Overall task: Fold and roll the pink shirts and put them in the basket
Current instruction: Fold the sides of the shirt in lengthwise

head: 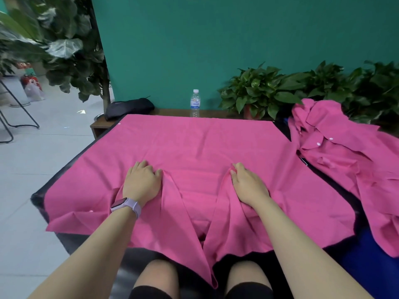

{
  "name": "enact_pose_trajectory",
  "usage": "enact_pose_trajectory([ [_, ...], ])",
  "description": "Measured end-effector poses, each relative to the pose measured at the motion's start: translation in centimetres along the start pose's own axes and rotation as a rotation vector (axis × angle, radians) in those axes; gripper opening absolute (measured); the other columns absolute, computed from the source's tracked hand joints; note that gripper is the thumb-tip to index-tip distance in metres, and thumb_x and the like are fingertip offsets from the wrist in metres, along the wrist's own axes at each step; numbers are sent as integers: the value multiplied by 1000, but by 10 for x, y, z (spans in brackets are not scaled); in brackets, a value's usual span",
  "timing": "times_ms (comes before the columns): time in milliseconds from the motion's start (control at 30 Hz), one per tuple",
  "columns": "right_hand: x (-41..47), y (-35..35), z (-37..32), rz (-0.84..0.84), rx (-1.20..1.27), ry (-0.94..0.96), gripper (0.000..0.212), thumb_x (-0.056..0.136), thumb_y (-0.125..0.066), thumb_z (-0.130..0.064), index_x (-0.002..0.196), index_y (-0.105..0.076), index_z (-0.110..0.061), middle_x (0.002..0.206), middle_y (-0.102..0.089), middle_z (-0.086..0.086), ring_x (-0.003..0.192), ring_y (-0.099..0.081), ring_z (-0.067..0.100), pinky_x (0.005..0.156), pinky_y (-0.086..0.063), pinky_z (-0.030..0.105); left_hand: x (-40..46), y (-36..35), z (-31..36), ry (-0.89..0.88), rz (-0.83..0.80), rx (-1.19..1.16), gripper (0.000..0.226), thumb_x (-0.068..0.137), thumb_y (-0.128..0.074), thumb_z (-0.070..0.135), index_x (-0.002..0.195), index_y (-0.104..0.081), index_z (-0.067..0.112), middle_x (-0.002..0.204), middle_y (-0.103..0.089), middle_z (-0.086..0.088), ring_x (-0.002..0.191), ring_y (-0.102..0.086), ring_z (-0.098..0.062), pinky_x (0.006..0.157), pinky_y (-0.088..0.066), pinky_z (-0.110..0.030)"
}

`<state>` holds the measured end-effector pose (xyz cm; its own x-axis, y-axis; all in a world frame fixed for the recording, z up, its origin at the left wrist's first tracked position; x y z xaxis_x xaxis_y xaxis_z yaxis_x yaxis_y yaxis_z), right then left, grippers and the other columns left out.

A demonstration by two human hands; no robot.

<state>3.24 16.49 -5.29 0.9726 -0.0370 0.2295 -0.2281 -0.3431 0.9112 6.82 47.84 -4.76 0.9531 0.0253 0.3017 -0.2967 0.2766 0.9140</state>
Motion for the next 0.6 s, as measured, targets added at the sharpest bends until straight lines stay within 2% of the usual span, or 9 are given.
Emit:
enact_pose_trajectory([
  [100,-4,2,-2,0,14,-20,33,109,-31,-35,120,-46,-8,126,-63,19,111,-60,40,89,-46,45,-2,1,1,1,1,9,41,103,-41,32,94,-65,0,110,-58,-15,114,-51,-37,104,-36,-46],
  [233,-6,4,-2,29,-2,-20,28,109,-32,-34,110,-46,-10,107,-65,16,98,-61,38,75,-36,40,-2,4,3,-25,14,-10,37,103,-42,29,95,-65,0,114,-58,-17,118,-51,-37,105,-36,-45],
  [300,-7,10,-3,76,25,-9,24,108,-36,-33,102,-47,-12,102,-59,9,99,-56,33,78,-38,40,-4,15,10,-65,86,-52,32,103,-45,26,94,-64,2,115,-59,-19,114,-53,-39,99,-39,-46],
  [433,-6,18,-11,167,71,87,20,105,-45,-28,88,-42,-19,94,-44,-4,96,-42,22,84,-38,41,3,43,25,-36,201,-248,36,105,-42,32,81,-48,7,81,-57,-14,80,-55,-40,69,-45,-48],
  [500,-4,15,-11,154,73,85,18,104,-47,-29,88,-45,-20,92,-46,-4,92,-41,21,84,-38,41,19,52,32,12,192,-322,38,106,-40,36,82,-46,7,74,-59,-15,75,-55,-41,68,-47,-49],
  [600,-1,13,-7,140,72,75,18,103,-50,-31,92,-55,-17,89,-50,-3,93,-48,25,84,-41,42,53,66,47,-18,240,-323,38,107,-38,39,86,-46,8,78,-62,-19,76,-56,-43,68,-48,-50],
])
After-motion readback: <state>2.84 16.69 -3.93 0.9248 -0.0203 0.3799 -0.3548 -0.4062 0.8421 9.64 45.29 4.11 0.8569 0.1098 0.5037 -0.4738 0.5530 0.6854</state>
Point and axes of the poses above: each hand's wrist, its own x-axis towards the middle knuckle, its own y-axis out of the back of the hand, z = x × y, the point moved 8 cm from there along x, towards the middle knuckle
